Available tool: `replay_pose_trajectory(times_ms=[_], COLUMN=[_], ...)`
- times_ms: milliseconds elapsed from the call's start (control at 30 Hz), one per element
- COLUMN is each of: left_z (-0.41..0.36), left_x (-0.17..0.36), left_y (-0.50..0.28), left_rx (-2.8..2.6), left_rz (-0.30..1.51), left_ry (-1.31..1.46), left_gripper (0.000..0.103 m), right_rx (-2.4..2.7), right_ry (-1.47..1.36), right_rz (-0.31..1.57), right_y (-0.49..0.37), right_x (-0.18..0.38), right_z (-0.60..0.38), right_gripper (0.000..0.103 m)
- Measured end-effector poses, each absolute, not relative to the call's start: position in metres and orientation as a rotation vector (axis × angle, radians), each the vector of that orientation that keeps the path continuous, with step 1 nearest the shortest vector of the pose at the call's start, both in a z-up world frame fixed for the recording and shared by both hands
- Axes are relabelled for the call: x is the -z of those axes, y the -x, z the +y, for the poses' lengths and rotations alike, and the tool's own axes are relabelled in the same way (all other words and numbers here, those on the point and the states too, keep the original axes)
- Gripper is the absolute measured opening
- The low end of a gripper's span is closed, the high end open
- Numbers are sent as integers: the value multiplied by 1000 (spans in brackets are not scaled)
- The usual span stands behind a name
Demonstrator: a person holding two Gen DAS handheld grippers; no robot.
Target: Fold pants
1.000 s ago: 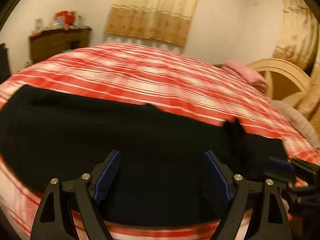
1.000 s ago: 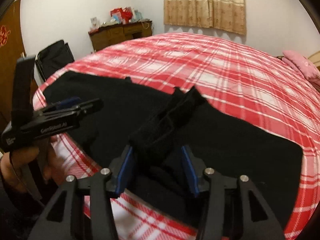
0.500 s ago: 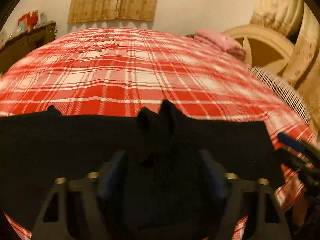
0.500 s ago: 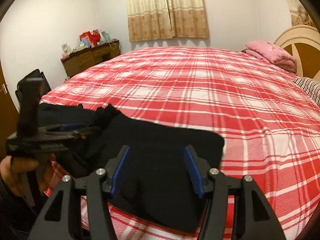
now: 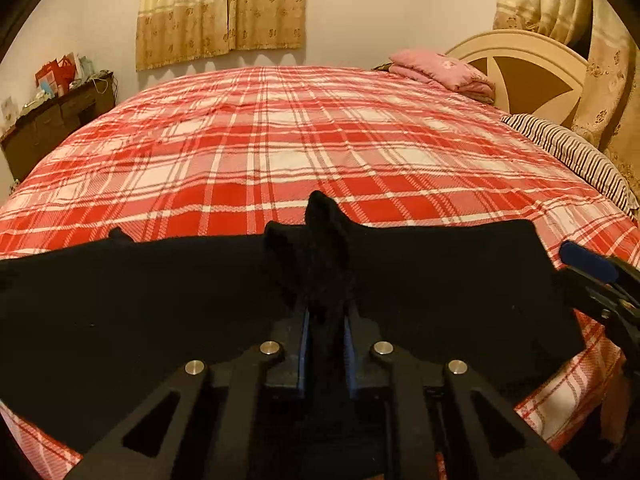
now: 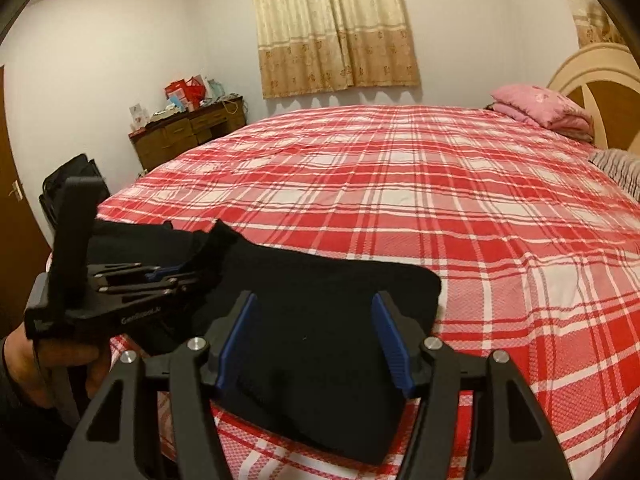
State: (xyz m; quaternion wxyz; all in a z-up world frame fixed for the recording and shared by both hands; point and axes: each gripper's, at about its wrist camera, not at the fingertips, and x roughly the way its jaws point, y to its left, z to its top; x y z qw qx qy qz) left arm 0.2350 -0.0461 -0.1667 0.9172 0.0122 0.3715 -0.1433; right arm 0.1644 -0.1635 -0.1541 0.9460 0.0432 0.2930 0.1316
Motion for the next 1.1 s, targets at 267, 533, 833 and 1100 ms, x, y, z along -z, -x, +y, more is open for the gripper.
replay_pose_trajectory(times_ms=[267,533,833,1100], left_z=[-22,-2,-1,11], left_x=[150,168,172,178], left_y=[-229,-241,-234,-234], left_rx=[255,192,163,87], left_rz=[753,802,796,786], left_ry=[16,35,13,-7], left_gripper=[13,13,16,58], right_rx=[-242,-235,-238,-276], right_ry=[-145,-130,-89,-50], right_rz=[598,596,769,754], right_y=[-167,-165,-182,-175], right_x=[156,156,183,184], right_z=[-176,-175,-165,-159], right_gripper=[63,63,64,73])
